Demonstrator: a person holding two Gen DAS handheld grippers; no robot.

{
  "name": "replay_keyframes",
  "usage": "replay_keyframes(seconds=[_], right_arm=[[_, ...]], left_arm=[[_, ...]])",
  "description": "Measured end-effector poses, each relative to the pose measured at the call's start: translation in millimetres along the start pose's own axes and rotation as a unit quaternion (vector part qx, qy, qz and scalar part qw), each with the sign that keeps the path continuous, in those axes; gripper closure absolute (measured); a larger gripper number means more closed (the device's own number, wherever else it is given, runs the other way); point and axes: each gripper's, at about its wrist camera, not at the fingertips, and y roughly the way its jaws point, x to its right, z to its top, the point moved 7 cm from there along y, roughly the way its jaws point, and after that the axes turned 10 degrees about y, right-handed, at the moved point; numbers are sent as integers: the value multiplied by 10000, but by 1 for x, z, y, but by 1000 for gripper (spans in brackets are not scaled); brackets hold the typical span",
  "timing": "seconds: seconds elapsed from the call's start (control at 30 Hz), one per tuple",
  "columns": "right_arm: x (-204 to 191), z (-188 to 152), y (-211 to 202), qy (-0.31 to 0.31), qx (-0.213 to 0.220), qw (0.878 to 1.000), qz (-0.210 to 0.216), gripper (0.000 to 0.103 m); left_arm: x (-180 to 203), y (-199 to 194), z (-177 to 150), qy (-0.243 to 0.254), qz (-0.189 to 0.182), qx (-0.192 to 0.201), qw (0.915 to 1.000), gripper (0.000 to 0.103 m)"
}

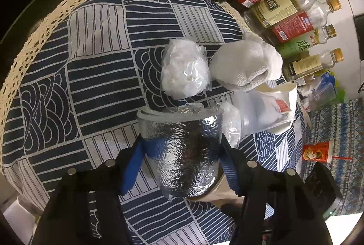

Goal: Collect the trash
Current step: 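Grasp the silver foil cup with the left tool while the right tool grasps the tan paper cup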

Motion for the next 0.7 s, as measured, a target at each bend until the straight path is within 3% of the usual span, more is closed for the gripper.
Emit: replay_keyframes(seconds=[0.3, 0.7], right_arm=[[1, -1, -11, 9, 119, 9999, 115, 54], [-11, -6, -27, 124, 514, 9986, -83, 54]], left_arm=[[6, -4, -2, 73, -23, 142, 9999, 46], [-2, -26, -10, 352, -219, 345, 9985, 46]])
